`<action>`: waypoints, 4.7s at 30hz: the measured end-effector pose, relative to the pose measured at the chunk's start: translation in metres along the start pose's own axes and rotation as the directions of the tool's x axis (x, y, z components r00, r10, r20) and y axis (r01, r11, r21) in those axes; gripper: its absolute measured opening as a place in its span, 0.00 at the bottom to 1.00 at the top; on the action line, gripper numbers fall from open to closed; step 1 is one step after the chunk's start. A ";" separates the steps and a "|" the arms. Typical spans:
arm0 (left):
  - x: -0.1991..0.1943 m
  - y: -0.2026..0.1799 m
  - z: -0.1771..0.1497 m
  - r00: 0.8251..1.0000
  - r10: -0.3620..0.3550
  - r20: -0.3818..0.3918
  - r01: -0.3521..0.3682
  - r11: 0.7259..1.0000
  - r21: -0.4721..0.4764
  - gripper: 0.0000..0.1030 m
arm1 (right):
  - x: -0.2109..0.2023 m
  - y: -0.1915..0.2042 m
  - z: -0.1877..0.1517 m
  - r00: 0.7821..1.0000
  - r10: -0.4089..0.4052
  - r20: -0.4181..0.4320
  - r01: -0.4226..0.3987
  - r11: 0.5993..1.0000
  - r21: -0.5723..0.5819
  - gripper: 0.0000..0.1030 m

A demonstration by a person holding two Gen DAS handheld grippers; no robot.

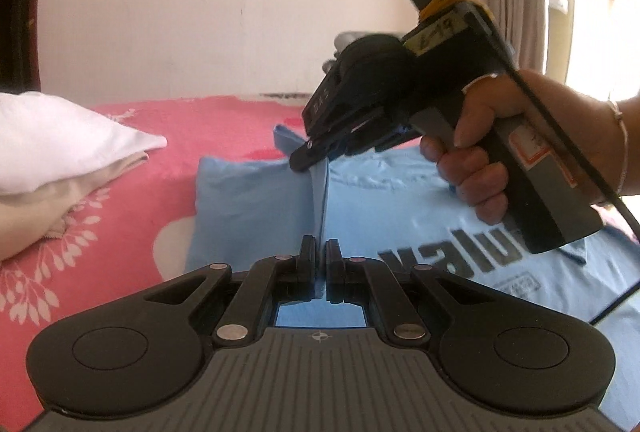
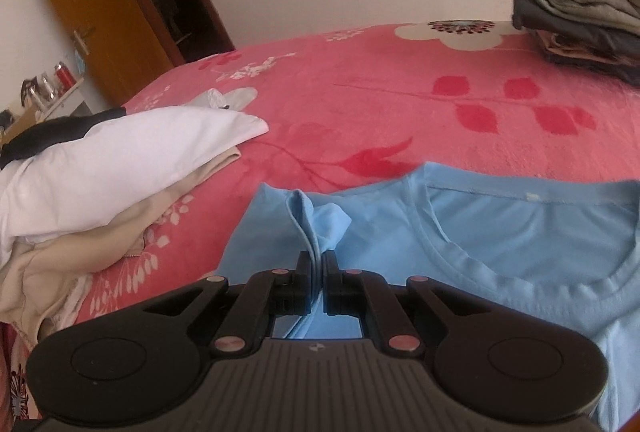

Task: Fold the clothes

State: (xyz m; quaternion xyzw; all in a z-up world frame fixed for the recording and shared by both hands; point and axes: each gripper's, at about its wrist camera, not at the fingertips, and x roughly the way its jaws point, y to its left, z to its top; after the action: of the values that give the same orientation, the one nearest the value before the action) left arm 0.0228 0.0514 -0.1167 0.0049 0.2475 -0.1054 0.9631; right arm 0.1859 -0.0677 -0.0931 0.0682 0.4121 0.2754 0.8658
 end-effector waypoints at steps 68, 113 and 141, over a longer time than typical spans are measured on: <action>0.006 0.061 -0.014 0.975 0.132 -0.178 -0.153 0.982 -0.114 0.18 | -0.015 -0.022 -0.009 0.983 -0.045 -0.176 -0.010 0.955 -0.297 0.07; -0.209 0.060 -0.056 0.920 -0.157 -0.360 0.044 0.952 -0.303 0.30 | -0.174 0.016 -0.198 0.862 0.233 -0.451 -0.352 0.914 -0.201 0.08; -0.211 -0.013 -0.087 0.905 -0.062 -0.421 0.054 0.998 -0.032 0.29 | -0.139 0.054 -0.177 0.804 0.379 -0.458 -0.477 0.871 -0.117 0.08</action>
State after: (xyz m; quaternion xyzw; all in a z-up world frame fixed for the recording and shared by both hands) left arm -0.2018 0.0862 -0.0913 0.0110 0.4507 -0.1281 0.8834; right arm -0.0405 -0.1160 -0.0960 0.0000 0.5285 0.5175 0.6729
